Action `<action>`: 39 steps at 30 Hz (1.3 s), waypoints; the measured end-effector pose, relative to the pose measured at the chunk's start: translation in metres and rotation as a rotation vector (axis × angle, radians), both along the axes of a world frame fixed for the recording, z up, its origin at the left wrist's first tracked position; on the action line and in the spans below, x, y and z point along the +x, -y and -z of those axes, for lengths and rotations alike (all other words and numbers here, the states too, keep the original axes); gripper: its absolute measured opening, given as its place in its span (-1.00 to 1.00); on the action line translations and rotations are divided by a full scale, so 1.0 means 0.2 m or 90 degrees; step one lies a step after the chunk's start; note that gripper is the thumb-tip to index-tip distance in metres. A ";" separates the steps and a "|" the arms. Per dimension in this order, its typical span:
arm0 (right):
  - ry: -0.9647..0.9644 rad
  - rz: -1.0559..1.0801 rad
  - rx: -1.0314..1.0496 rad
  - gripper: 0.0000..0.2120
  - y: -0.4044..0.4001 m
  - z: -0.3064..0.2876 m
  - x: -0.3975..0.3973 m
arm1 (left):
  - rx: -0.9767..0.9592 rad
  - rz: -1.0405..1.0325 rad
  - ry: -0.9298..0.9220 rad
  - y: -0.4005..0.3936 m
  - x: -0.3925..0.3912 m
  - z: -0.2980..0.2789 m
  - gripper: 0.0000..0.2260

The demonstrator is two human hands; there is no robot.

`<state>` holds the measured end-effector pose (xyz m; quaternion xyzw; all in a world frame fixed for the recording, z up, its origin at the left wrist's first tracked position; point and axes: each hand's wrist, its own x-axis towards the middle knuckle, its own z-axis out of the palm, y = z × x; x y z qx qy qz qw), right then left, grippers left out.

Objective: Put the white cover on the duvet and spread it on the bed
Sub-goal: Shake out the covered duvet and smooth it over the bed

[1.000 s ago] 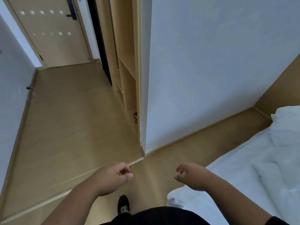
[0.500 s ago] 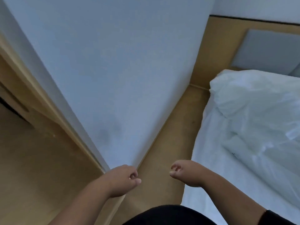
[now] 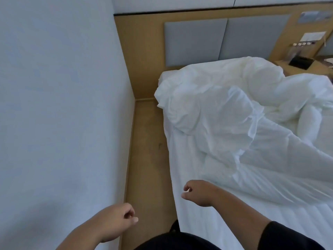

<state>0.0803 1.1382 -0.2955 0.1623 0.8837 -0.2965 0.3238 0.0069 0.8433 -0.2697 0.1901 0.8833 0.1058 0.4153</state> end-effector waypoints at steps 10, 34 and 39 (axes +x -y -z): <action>0.036 0.198 -0.035 -0.57 -0.63 -0.04 -0.34 | 0.031 0.125 -0.005 -0.80 -0.84 -0.03 -0.85; 0.096 0.906 -0.074 -0.71 -1.44 0.12 -1.12 | 0.261 0.960 -0.343 -3.72 -2.01 0.37 -0.28; 0.061 1.038 -0.106 -0.78 -1.40 0.07 -1.12 | 0.024 0.916 -0.344 -4.07 -2.09 0.54 -0.40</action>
